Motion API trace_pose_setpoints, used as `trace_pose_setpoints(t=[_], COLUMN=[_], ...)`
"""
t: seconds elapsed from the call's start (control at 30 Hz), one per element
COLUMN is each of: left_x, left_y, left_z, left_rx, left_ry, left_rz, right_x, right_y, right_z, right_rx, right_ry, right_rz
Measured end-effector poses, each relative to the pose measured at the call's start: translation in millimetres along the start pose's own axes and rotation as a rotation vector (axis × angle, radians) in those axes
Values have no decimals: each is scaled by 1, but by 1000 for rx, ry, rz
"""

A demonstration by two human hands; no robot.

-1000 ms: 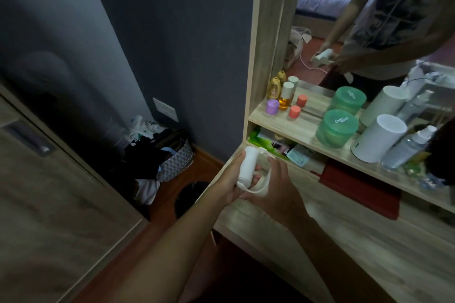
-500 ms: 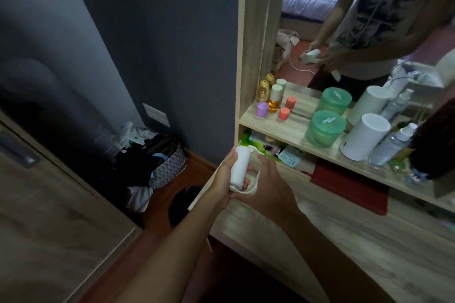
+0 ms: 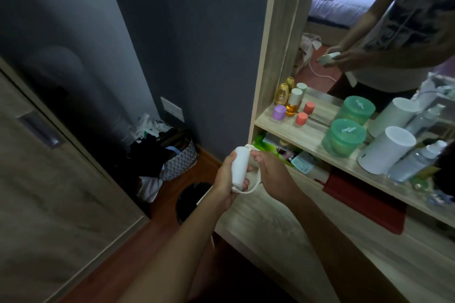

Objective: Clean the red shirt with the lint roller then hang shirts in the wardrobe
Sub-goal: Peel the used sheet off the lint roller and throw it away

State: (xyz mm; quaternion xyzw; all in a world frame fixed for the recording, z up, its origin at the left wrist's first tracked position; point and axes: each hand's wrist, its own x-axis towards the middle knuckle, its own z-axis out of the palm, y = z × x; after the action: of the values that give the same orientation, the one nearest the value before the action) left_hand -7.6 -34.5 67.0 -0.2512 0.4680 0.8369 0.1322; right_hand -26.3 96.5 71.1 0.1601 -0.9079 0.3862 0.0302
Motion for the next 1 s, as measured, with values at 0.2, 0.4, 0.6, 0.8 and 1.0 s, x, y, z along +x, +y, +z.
trace_pose_setpoints(t=[0.2,0.4,0.6,0.8,1.0], left_x=[3,7,14,15,15], left_y=[1,6,7,8,16], left_z=[-8,3,11,23,29], left_rx=[30,137,174,384,520], left_ry=[57,19,-43,-98,-185], left_rz=[1,49,-17,27,122], right_x=[8,10,8,3,-6], right_y=[-2,-17,-21,5,-16], right_z=[7,-7,-27,-17,-38], right_rx=[-89,-60,-270,-515,-172], right_ry=[-74,0,-90,-133,121], right_rz=[46,75,112,136,270])
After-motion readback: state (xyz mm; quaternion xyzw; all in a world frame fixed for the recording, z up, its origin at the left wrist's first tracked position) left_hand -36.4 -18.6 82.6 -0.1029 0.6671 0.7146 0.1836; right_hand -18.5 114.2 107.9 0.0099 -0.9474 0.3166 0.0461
